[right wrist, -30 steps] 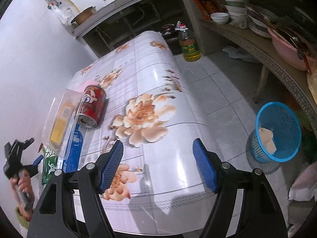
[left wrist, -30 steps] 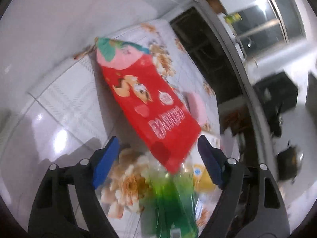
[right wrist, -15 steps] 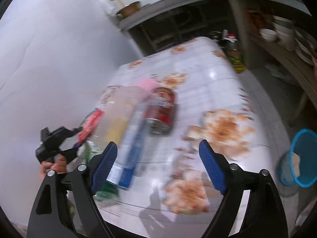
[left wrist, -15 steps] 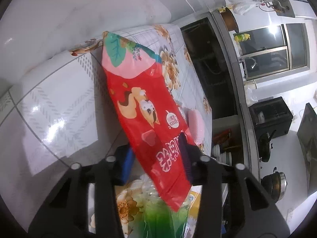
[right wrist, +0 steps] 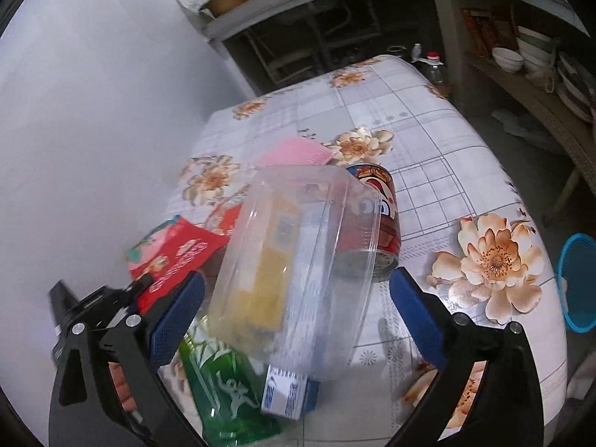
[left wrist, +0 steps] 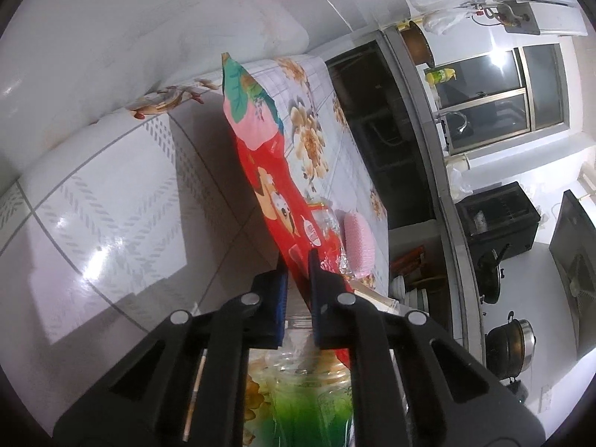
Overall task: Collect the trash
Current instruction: 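Lift the red snack bag with the left tool while the right tool reaches toward the red can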
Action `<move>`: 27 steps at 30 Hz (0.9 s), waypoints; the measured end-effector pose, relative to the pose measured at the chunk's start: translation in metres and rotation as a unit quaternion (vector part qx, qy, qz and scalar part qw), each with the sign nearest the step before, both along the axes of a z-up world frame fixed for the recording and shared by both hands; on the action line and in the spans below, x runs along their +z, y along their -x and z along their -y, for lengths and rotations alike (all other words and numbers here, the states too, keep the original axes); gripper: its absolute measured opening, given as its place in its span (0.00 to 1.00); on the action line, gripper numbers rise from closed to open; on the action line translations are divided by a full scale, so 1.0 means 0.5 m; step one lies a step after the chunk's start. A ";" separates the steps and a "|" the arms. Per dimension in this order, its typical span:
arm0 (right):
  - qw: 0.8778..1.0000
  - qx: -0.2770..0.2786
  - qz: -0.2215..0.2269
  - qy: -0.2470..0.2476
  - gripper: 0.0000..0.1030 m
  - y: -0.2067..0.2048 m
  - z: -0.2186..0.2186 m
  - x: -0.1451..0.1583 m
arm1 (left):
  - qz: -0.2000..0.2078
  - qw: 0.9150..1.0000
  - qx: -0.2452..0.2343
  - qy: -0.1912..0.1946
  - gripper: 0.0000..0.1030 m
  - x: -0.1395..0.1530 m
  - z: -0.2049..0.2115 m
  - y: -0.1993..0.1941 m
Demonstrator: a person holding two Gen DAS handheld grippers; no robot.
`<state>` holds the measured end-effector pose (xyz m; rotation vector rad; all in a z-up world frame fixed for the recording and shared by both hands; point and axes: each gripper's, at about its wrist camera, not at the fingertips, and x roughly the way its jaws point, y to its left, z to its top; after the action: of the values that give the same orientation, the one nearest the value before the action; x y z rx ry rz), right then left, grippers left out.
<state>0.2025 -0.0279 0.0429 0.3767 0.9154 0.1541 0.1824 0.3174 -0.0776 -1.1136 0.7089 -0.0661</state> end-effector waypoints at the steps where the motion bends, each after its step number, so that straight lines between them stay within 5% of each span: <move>1: 1.000 -0.004 -0.006 0.007 0.94 -0.007 -0.007 -0.005 | 0.001 1.000 0.000 0.003 0.08 -0.004 -0.002 0.002; 27: 0.997 0.020 -0.018 0.071 0.94 -0.056 -0.088 -0.041 | 0.029 0.999 -0.003 0.042 0.07 -0.033 -0.037 0.024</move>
<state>0.2306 0.0163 0.0222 0.2293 0.9637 0.1178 0.1704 0.3360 -0.0938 -1.1858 0.6624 -0.1336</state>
